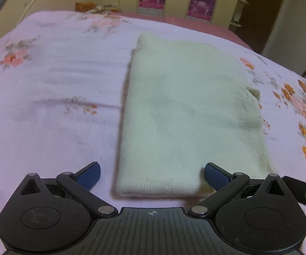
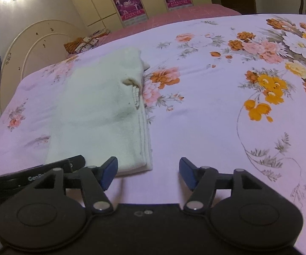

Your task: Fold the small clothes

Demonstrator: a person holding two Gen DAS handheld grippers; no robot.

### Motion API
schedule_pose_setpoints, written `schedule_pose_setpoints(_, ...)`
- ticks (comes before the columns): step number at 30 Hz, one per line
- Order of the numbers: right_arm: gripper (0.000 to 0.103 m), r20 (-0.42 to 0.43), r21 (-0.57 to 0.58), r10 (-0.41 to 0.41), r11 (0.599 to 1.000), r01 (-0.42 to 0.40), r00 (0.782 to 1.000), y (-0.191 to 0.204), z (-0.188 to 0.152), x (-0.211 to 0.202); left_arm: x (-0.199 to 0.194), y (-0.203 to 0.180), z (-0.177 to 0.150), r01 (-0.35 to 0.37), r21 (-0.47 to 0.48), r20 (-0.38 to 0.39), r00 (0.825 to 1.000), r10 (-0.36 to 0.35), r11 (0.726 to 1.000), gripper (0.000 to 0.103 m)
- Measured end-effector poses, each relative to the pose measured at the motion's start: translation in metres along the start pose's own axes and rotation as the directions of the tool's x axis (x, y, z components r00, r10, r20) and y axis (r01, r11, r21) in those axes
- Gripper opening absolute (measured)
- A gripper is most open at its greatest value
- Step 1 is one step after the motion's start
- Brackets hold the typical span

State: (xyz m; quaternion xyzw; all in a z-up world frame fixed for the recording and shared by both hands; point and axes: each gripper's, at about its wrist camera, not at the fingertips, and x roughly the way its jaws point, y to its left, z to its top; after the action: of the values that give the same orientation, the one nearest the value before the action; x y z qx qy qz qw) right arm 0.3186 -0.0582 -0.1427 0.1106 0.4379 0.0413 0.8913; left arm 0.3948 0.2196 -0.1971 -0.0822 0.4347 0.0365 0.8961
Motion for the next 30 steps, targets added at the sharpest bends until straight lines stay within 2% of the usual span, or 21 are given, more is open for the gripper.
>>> schedule_pose_setpoints(2, 0.081, -0.007, 0.003, 0.012, 1.0, -0.012, 1.0, 0.0, 0.001, -0.002, -0.001, 0.0, 0.0, -0.009, 0.009, 0.003, 1.0, 0.009, 1.0, 0.103)
schedule_pose_setpoints(6, 0.088, -0.019, 0.037, 0.036, 0.999, -0.036, 0.999, -0.001, 0.003, -0.004, -0.011, 0.0, -0.001, -0.047, 0.039, 0.019, 0.999, 0.046, 0.998, 0.103)
schedule_pose_setpoints(8, 0.089, -0.026, 0.044, 0.063, 0.997, -0.062, 0.998, -0.001, 0.003, -0.008, -0.019, 0.006, -0.001, -0.03, 0.015, 0.034, 0.999, 0.03, 0.999, 0.103)
schedule_pose_setpoints(10, 0.094, -0.039, 0.037, 0.071, 0.997, -0.069, 0.997, 0.001, 0.004, -0.012, -0.027, 0.009, -0.001, -0.096, -0.009, 0.024, 0.995, 0.096, 0.995, 0.103)
schedule_pose_setpoints(11, 0.099, -0.044, 0.035, 0.067, 0.997, -0.065, 0.997, 0.002, 0.005, -0.016, -0.034, 0.01, 0.0, -0.114, -0.004, 0.03, 0.993, 0.115, 0.993, 0.103)
schedule_pose_setpoints(13, 0.101, -0.073, 0.032, 0.056, 0.998, -0.053, 0.996, 0.005, 0.006, -0.023, -0.051, 0.01, -0.001, -0.158, 0.018, 0.054, 0.986, 0.157, 0.987, 0.103)
schedule_pose_setpoints(16, 0.102, -0.095, -0.032, 0.046, 0.998, -0.05, 0.994, 0.012, 0.004, -0.041, -0.081, 0.007, -0.004, -0.193, 0.051, 0.082, 0.979, 0.189, 0.98, 0.103)
schedule_pose_setpoints(19, 0.102, -0.08, -0.166, 0.022, 0.986, -0.035, 0.997, 0.025, -0.001, -0.065, -0.11, 0.005, -0.009, -0.195, 0.048, 0.098, 0.977, 0.19, 0.98, 0.103)
schedule_pose_setpoints(23, 0.102, -0.01, -0.308, -0.011, 0.951, 0.007, 1.0, 0.039, -0.013, -0.107, -0.156, -0.004, -0.026, -0.184, 0.026, 0.126, 0.976, 0.18, 0.983, 0.103)
schedule_pose_setpoints(27, 0.102, 0.11, -0.312, 0.007, 0.95, 0.028, 0.994, 0.032, -0.022, -0.155, -0.202, -0.014, -0.048, -0.199, 0.031, 0.166, 0.967, 0.192, 0.979, 0.103)
schedule_pose_setpoints(30, 0.102, 0.168, -0.286, 0.022, 0.958, 0.028, 0.986, 0.021, -0.029, -0.186, -0.237, -0.023, -0.067, -0.197, 0.013, 0.196, 0.962, 0.19, 0.98, 0.103)
